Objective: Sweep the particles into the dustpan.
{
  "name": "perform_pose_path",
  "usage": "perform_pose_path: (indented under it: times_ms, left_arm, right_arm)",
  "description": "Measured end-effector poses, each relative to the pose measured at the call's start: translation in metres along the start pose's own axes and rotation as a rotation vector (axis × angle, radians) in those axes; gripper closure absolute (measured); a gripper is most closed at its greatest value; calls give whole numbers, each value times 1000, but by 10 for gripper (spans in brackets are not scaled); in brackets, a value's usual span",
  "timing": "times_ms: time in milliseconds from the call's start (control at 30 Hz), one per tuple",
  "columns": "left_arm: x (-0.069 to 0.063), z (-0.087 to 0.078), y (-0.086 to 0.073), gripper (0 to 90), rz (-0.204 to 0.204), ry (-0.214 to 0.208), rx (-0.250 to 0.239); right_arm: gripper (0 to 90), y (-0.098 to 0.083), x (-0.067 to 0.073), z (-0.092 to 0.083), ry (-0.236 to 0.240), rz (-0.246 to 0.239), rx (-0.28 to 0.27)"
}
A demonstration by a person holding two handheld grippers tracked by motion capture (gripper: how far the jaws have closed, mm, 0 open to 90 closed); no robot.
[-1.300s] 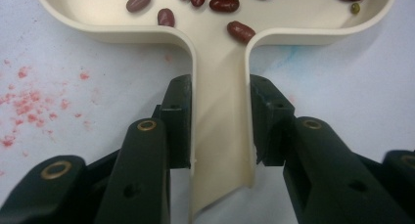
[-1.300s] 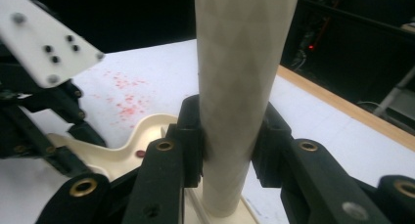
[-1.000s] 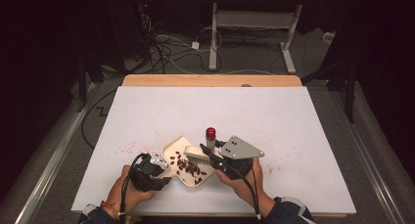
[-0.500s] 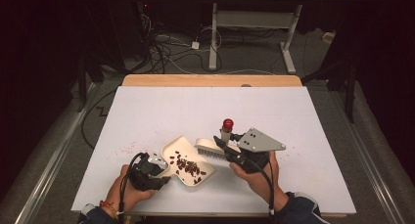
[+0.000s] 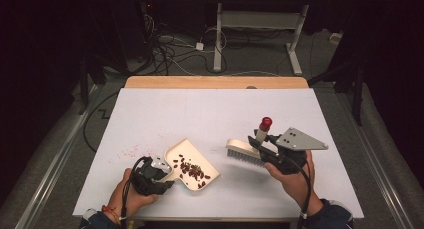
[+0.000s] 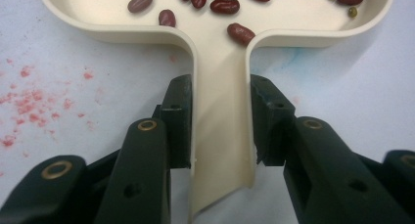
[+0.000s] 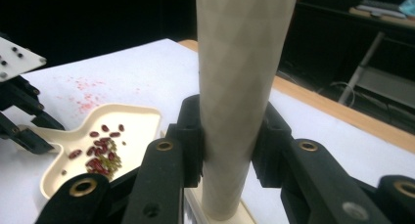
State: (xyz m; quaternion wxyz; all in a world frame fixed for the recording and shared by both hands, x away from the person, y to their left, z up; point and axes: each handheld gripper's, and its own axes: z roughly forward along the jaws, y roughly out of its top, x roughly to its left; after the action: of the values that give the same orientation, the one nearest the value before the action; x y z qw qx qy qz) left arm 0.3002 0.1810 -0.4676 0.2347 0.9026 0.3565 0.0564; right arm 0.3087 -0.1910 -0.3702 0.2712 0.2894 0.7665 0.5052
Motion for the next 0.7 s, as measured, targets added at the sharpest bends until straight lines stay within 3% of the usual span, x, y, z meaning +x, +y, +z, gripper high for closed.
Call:
perform_pose_path:
  times_ms: [167, 333, 700]
  left_arm:
    - [-1, 1, -1, 635, -1, 2, 2]
    - [0, 2, 1, 634, -3, 4, 5]
    - [4, 4, 4, 633, -5, 1, -4]
  right_arm:
    - [700, -9, -18, -18, -29, 22, 18]
    - [700, -17, -31, -34, -26, 14, 33]
    - [700, -24, -44, -65, 38, -3, 74]
